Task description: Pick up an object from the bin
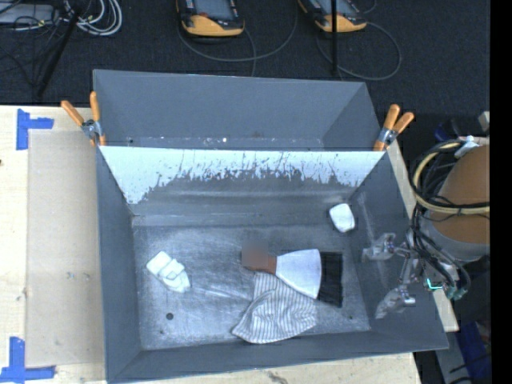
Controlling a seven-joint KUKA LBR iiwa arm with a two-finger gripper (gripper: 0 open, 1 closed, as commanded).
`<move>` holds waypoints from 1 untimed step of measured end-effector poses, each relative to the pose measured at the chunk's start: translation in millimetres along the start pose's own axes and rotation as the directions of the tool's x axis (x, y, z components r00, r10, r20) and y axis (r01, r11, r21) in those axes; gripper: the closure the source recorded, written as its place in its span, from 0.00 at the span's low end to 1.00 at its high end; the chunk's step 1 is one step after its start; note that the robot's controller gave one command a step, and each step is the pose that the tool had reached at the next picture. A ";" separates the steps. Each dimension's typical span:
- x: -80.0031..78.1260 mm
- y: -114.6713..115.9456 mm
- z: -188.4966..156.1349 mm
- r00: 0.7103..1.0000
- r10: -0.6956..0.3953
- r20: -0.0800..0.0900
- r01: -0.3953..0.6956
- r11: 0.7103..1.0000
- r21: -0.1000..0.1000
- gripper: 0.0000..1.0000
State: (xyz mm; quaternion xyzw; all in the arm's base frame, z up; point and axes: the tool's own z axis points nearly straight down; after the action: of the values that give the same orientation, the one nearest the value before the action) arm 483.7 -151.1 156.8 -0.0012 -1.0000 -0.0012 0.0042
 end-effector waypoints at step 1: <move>-2.0 0.4 -3.5 1.000 -0.003 0.007 0.003 1.000 0.002 0.00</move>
Offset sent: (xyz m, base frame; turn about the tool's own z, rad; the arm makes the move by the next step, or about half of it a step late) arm 0.0366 0.0543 -0.0868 0.0540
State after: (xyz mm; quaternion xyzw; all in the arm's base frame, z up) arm 485.7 -150.7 160.2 0.0003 -1.0000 -0.0003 0.0006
